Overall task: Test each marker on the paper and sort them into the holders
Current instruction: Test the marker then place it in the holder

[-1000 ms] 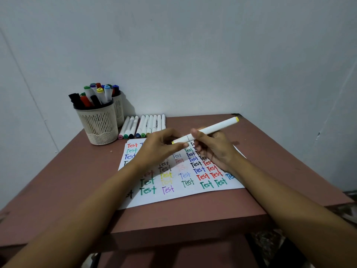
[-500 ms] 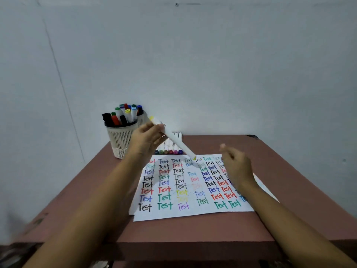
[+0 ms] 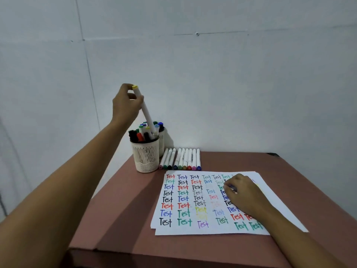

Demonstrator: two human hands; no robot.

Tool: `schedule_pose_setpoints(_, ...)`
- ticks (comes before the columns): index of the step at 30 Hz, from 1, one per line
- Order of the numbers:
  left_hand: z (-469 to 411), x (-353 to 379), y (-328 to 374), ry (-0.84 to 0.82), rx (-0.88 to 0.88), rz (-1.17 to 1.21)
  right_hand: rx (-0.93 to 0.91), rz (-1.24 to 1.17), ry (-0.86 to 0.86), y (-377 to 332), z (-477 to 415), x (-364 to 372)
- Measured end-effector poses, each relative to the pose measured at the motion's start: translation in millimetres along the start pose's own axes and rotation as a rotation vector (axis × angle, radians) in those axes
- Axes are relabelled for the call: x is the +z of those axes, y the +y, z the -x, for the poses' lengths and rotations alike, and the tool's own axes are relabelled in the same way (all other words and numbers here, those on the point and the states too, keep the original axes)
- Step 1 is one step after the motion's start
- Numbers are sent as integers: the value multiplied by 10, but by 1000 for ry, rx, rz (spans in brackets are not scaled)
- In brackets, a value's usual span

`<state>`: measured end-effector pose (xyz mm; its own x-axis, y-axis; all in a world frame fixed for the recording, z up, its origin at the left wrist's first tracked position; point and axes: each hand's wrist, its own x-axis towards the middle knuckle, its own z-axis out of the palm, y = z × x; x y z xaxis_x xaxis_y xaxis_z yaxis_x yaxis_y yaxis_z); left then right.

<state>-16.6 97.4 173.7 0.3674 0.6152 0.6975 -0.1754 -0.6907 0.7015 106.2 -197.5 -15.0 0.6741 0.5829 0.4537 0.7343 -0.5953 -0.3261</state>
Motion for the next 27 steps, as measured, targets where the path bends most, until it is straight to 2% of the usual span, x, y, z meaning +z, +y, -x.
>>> schedule_pose_setpoints(3, -64, -2, -50, 7, 67, -147, -4, -2, -1, -21, -11, -11)
schedule_pose_setpoints(10, 31, 143, -346, -133, 64, -407, -7, -8, 5, -17, -13, -10)
schedule_pose_setpoints(18, 144, 237, -623, -278, 299, -913, -14, -4, 5, -21, -8, -13)
schedule_pose_setpoints(22, 197, 264, -627, -274, 292, -899, -17, 6, 3, -11, -18, -10)
schedule_pose_setpoints(27, 537, 422, -446, -133, 496, -627, -19, 10, 10, -36, -26, -16)
